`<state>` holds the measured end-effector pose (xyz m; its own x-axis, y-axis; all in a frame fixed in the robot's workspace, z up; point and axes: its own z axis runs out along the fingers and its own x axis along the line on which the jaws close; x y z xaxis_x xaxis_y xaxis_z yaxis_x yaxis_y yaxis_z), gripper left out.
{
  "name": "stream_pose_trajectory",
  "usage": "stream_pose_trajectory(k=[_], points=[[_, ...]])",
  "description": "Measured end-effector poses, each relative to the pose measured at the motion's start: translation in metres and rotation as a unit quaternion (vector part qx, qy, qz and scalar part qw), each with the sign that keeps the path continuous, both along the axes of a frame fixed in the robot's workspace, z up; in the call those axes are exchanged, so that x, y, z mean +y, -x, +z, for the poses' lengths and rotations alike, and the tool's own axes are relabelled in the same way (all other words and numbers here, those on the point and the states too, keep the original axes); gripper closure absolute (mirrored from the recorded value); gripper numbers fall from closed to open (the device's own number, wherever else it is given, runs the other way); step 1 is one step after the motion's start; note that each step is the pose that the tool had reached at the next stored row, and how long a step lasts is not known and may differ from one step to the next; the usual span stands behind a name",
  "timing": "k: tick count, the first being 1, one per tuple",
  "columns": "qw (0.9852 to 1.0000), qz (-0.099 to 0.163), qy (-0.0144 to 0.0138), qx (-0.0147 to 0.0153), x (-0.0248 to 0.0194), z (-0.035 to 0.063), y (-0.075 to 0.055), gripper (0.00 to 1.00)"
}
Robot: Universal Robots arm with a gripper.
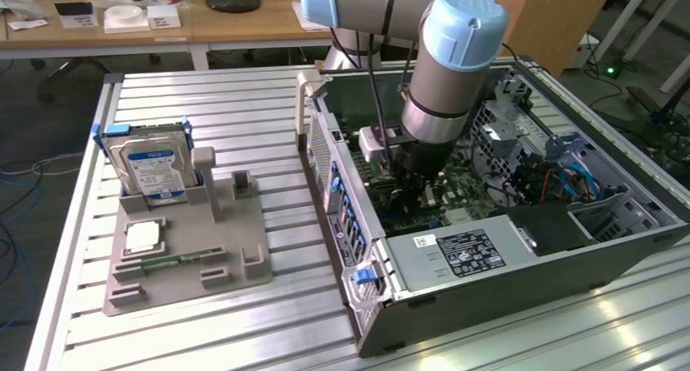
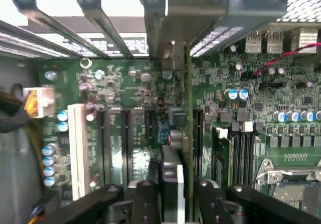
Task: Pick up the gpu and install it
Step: 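Insert the gpu into the slot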
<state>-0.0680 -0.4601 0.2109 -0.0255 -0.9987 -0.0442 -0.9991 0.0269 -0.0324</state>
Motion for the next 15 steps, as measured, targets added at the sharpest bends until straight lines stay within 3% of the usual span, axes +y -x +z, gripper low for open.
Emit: stream_pose_trajectory(k=[1,6,15], points=[[1.0000,0.000,0.0007,0.0000,-0.0001,0.0002,0.000,0.65],[1.0000,0.000,0.0019,0.0003,-0.0005,0.0053,0.000,0.65],[1.0000,0.000,0.0018,-0.0031,-0.0005,0.0372,0.000,0.65]])
